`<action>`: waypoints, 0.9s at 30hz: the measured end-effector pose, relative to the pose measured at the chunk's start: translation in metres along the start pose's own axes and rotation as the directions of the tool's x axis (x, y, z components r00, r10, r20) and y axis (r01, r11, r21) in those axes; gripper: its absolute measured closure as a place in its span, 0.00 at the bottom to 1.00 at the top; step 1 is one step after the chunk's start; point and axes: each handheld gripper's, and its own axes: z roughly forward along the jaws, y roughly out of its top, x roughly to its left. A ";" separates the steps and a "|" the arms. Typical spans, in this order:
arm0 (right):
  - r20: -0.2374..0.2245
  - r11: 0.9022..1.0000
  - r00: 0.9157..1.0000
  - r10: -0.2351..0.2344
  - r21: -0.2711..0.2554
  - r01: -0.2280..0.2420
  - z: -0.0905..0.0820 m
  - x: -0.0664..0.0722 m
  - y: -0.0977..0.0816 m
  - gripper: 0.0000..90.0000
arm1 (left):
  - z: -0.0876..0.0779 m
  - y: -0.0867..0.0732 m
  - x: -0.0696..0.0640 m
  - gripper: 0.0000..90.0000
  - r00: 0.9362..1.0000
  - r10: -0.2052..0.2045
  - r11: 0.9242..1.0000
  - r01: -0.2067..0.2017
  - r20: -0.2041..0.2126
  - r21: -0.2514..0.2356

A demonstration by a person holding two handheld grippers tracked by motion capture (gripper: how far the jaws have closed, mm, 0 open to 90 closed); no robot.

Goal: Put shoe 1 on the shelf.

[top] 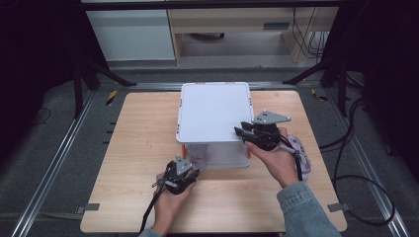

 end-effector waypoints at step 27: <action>-0.007 1.000 1.000 0.000 -0.002 0.000 0.000 -0.001 0.000 0.72 | 0.013 0.016 -0.005 0.99 0.999 0.051 0.998 -0.051 0.003 0.026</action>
